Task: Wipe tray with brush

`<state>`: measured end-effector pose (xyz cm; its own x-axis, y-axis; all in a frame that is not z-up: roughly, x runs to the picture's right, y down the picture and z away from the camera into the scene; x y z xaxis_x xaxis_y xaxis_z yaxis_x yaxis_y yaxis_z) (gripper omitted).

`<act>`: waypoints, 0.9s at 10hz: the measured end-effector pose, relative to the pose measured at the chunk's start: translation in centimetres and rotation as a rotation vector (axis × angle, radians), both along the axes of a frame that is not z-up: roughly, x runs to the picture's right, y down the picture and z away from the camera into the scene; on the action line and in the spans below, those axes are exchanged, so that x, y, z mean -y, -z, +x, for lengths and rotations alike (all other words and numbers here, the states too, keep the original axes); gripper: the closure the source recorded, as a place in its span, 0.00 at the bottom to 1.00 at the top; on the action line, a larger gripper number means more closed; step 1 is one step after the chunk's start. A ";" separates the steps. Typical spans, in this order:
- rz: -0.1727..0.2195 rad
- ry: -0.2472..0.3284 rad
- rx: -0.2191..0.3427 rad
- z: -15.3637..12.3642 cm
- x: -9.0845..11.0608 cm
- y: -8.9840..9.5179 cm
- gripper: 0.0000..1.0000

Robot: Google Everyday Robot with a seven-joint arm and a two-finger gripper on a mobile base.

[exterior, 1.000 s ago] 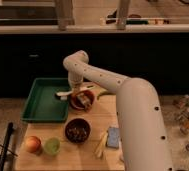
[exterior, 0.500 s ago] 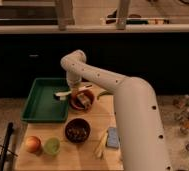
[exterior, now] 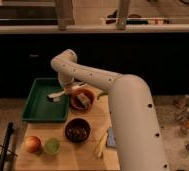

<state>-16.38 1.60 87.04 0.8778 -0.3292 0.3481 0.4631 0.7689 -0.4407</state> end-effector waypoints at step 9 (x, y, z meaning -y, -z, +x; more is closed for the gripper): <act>0.018 0.171 -0.019 -7.1 -2.8 -0.6 0.99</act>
